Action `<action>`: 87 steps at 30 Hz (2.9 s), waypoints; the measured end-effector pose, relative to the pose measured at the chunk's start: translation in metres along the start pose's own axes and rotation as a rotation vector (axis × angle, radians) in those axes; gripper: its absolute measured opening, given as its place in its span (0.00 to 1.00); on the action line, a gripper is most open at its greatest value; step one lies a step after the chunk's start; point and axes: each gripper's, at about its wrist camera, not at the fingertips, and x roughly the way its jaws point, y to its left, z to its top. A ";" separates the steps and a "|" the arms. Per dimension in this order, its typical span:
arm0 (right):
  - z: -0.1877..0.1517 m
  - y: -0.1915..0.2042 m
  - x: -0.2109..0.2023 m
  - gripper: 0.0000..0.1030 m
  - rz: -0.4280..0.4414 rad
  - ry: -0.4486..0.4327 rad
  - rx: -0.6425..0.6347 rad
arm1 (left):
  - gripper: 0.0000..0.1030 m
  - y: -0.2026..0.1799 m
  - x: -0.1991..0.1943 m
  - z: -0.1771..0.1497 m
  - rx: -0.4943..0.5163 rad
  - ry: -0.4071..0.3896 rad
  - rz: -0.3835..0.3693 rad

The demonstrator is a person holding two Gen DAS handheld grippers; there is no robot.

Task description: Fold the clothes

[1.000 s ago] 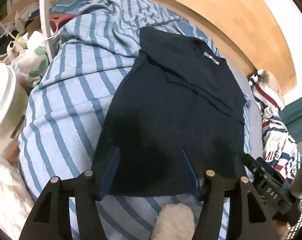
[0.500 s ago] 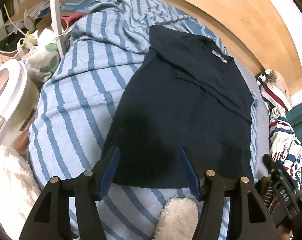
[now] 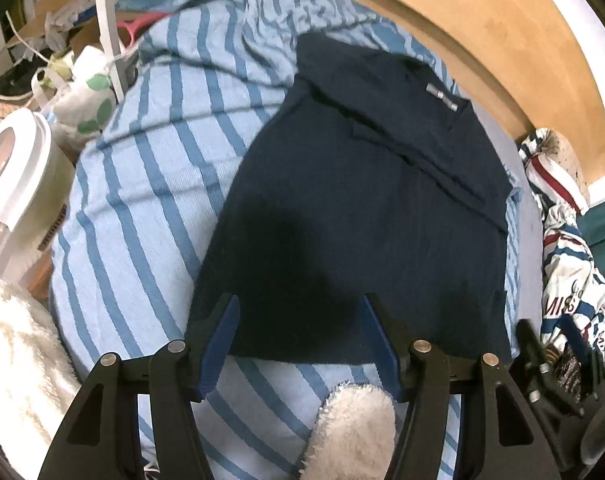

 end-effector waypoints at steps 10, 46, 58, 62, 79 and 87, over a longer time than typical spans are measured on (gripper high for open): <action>-0.034 0.022 0.068 0.88 0.309 0.349 0.020 | 0.62 0.002 0.043 -0.001 0.001 0.143 0.034; -0.121 -0.159 0.085 0.88 0.246 0.278 1.081 | 0.62 0.072 0.021 -0.020 -0.484 0.072 0.035; -0.162 -0.177 0.096 0.82 0.253 0.285 1.234 | 0.62 0.081 0.068 -0.047 -0.624 0.155 -0.203; -0.161 -0.176 0.099 0.77 0.252 0.269 1.236 | 0.62 0.080 0.076 -0.054 -0.677 0.132 -0.228; -0.166 -0.182 0.123 0.53 0.301 0.260 1.291 | 0.53 0.104 0.091 -0.032 -0.724 0.091 -0.314; -0.158 -0.183 0.119 0.70 0.248 0.279 1.279 | 0.61 0.097 0.031 -0.008 -0.701 -0.208 -0.211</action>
